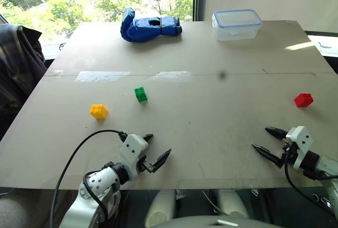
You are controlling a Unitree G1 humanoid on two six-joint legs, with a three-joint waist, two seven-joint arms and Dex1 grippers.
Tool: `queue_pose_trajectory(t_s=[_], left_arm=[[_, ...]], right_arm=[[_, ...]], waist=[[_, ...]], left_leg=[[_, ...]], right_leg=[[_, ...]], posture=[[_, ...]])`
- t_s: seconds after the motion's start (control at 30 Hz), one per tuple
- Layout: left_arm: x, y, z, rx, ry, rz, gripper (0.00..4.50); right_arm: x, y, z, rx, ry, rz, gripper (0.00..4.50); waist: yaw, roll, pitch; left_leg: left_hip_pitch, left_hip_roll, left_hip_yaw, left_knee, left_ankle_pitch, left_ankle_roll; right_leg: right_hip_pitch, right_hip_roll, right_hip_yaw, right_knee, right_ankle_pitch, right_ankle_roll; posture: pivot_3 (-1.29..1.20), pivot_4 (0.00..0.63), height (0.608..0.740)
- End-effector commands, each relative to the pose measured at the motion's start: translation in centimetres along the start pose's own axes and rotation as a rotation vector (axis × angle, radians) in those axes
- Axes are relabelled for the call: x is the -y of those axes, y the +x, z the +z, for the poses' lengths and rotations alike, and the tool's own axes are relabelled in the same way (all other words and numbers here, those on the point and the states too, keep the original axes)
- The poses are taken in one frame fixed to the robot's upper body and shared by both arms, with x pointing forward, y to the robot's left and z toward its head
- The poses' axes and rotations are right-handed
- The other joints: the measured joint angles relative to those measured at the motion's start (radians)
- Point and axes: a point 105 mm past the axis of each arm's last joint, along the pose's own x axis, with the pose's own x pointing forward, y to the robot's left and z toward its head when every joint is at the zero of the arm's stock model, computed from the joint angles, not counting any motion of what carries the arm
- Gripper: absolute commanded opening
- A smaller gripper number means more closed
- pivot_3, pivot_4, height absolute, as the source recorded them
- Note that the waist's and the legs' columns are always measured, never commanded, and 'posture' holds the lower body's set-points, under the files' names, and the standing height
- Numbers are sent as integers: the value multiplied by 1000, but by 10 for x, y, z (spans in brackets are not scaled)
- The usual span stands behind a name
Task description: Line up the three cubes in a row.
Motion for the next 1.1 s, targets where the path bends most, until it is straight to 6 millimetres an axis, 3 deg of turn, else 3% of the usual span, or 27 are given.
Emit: queue_pose_trajectory(t_s=[0.03, 0.77, 0.9, 1.1], left_arm=[[6, 0, -7, -26, -32, -30, 4485], [4, 4, 0, -4, -22, -50, 4485], [6, 8, 17, 33, 19, -92, 4485], [12, 14, 63, 99, 109, -274, 4485]], right_arm=[[-1, 1, 10, 31, -20, 0, 4213], [7, 7, 19, 60, 4, -65, 4213], [24, -1, 21, 77, 23, -155, 4213], [81, -34, 19, 106, 54, -453, 4213]], waist=[[0, 0, 0], [1, 0, 0], [3, 0, 0], [2, -1, 2]], left_leg=[[0, 0, 0, 0, 0, 0], [0, 0, 0, 0, 0, 0], [-1, 0, 0, 0, 0, 0], [-1, -1, -1, 0, 0, 0]], right_leg=[[0, 0, 0, 0, 0, 0], [0, 0, 0, 0, 0, 0], [0, 0, 0, 0, 0, 0], [0, 0, -1, 0, 0, 0]], posture=[[0, 150, 740], [0, 150, 740], [0, 150, 740], [0, 150, 740]])
